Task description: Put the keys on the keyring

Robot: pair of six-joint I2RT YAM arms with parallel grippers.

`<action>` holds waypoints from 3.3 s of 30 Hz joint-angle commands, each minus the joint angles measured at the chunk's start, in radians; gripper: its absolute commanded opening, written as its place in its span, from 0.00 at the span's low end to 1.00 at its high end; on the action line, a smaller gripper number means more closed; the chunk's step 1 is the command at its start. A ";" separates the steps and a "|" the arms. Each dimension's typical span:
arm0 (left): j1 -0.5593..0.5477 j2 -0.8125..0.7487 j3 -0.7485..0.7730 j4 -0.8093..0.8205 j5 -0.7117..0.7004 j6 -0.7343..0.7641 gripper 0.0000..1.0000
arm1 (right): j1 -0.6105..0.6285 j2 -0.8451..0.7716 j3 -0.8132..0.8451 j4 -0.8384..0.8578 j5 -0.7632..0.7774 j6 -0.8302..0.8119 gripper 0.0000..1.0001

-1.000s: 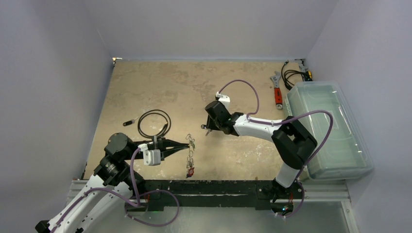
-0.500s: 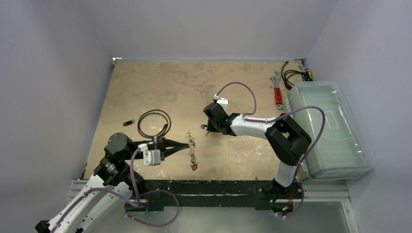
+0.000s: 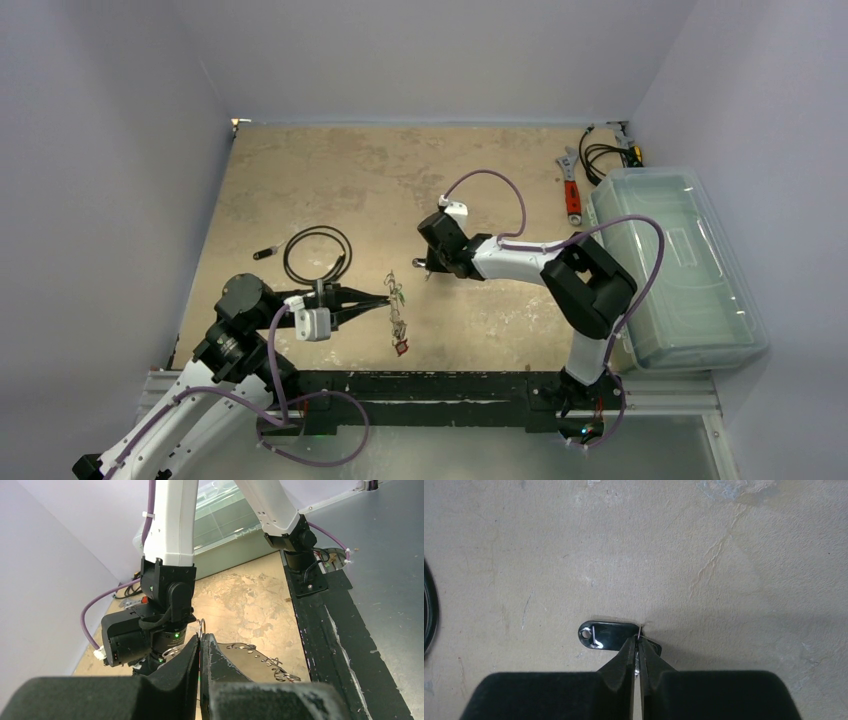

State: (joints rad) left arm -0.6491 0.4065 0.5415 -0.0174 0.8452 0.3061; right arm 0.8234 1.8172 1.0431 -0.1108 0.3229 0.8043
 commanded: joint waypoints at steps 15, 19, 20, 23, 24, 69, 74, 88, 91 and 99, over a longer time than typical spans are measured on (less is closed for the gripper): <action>0.003 -0.001 0.000 0.060 -0.009 -0.011 0.00 | -0.004 -0.199 -0.081 0.105 0.019 -0.276 0.00; 0.002 0.001 0.002 0.059 -0.017 -0.012 0.00 | -0.004 -0.314 -0.132 0.154 -0.068 -0.409 0.00; 0.002 0.002 0.002 0.057 -0.021 -0.011 0.00 | -0.004 -0.348 -0.152 0.173 -0.089 -0.436 0.00; 0.002 0.008 0.002 0.056 -0.025 -0.011 0.00 | -0.004 -0.464 -0.205 0.214 -0.129 -0.505 0.00; 0.002 0.009 0.003 0.056 -0.022 -0.011 0.00 | -0.004 -0.500 -0.217 0.221 -0.139 -0.533 0.00; 0.003 0.091 0.003 0.072 0.051 -0.028 0.00 | 0.364 -0.898 -0.070 -0.109 -0.484 -1.420 0.00; 0.003 0.102 -0.001 0.076 0.052 -0.031 0.00 | 0.367 -0.887 -0.078 -0.119 -0.491 -1.418 0.00; 0.002 0.113 -0.006 0.088 0.063 -0.044 0.00 | 0.392 -0.847 -0.065 -0.098 -0.548 -1.400 0.00; 0.002 0.115 -0.006 0.093 0.065 -0.048 0.00 | 0.396 -0.843 -0.062 -0.096 -0.547 -1.402 0.00; 0.002 0.120 -0.010 0.097 0.067 -0.052 0.00 | 0.409 -0.839 -0.052 -0.097 -0.533 -1.401 0.00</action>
State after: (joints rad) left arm -0.6491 0.5282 0.5251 0.0093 0.8955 0.2691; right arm 1.2205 0.9771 0.9340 -0.2314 -0.2016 -0.6014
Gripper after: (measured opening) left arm 0.008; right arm 0.005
